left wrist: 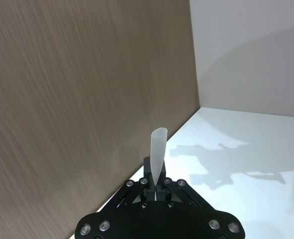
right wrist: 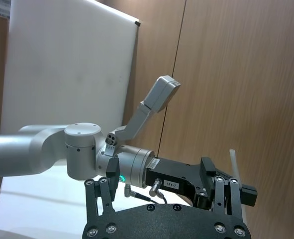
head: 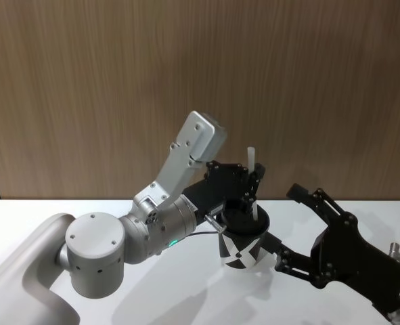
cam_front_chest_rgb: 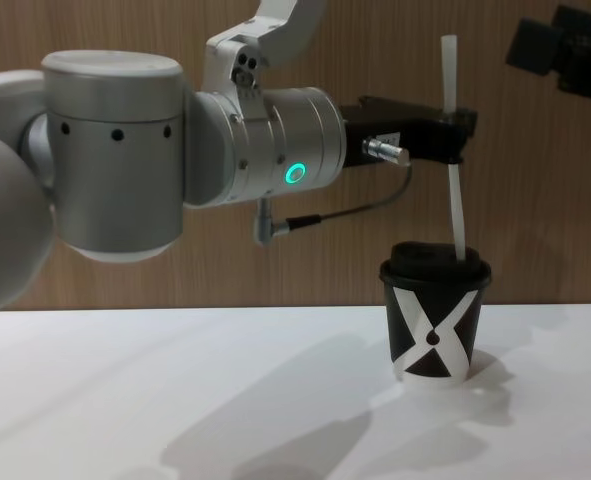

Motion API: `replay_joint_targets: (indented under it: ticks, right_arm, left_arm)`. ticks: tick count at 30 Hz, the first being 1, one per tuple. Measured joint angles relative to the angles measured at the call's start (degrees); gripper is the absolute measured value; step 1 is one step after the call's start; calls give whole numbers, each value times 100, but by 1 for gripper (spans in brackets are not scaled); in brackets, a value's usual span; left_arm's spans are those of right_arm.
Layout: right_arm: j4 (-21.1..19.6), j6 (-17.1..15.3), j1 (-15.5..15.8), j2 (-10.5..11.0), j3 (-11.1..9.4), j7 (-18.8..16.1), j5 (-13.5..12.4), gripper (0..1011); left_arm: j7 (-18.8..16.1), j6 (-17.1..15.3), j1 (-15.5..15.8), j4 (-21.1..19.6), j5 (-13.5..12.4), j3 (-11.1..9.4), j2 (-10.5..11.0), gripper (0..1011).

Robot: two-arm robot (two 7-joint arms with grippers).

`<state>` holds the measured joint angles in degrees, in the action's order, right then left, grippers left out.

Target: Pick up the straw with one hand, pass it to the other hand, and insert it into the cup.

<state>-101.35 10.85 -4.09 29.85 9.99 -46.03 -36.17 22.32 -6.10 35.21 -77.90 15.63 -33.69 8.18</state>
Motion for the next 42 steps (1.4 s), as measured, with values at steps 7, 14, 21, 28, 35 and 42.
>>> replay_joint_targets:
  ticks: [7, 14, 21, 28, 35, 42]
  right_arm:
    - [0, 0, 0, 0, 0, 0, 0, 1001]
    - [0, 0, 0, 0, 0, 0, 0, 1001]
    - [0, 0, 0, 0, 0, 0, 0, 1001]
    - [-3, -4, -6, -1, 1, 10, 0, 1001]
    - [-109, -148, -114, -64, 2, 222, -28, 1001]
    - [-333, -488, -354, -226, 9, 714, -34, 1001]
  left_arm:
    - [30, -14, 20, 86, -5, 6, -38, 157]
    - [47, -18, 32, 130, -7, 11, -57, 359]
    - [56, -23, 37, 155, -9, 14, -68, 611]
    - [66, -25, 28, 155, -10, 28, -65, 812]
    - [117, 7, -131, -3, 39, 116, 47, 990]
    - [174, 177, -405, -281, 160, 263, 226, 1003]
